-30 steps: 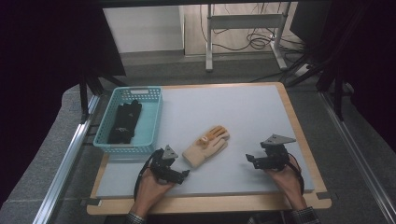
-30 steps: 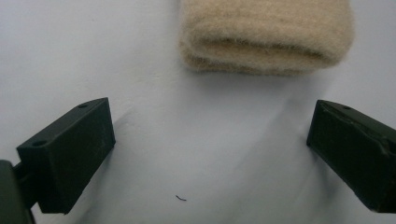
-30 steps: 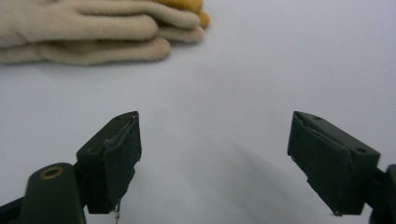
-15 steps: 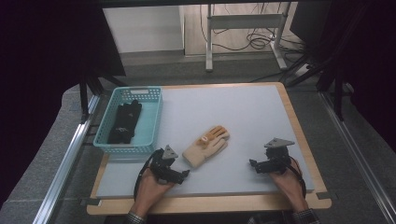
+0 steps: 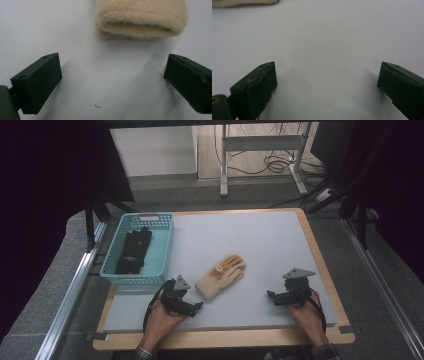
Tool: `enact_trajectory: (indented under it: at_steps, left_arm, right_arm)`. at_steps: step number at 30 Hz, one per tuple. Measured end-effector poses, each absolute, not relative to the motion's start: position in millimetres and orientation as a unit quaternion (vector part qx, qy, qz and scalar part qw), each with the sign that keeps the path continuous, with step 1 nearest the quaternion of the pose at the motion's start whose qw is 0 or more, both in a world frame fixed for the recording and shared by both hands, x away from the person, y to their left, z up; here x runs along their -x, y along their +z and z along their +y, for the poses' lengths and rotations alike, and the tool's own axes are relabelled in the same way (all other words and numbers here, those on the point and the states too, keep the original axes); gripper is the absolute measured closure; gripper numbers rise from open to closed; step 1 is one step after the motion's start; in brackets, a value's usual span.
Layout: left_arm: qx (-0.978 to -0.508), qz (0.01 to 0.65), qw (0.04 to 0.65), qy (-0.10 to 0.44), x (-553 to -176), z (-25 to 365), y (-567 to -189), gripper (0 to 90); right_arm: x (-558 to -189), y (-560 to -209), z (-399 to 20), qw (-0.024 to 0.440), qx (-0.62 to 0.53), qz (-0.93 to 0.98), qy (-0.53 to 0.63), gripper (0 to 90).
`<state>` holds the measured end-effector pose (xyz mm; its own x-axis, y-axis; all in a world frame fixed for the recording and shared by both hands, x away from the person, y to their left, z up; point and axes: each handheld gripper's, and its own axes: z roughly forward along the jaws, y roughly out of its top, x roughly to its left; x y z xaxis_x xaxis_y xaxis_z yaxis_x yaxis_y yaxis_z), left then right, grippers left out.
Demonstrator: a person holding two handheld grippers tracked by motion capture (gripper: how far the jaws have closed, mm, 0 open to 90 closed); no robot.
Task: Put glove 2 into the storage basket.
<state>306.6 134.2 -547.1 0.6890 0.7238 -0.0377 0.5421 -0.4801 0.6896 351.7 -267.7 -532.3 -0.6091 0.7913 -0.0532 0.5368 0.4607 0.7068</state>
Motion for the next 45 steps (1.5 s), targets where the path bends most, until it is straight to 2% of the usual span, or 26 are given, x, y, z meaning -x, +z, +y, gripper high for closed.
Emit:
enact_trajectory:
  at_steps: [12,23,45]
  left_arm:
    - [-0.858,0.355,0.355,0.113,-316,122,-522,0.8]
    - [-0.867,0.336,0.356,0.088,-348,91,-497,0.1]
    - [-0.895,0.333,0.293,0.056,-397,39,-519,3.0]
  right_arm:
    - [-352,-532,-268,0.191,-0.399,0.832,0.334,2.3]
    - [-352,-532,-268,0.191,-0.399,0.832,0.334,2.4]
    - [-352,-533,-268,0.191,-0.399,0.832,0.334,2.4]
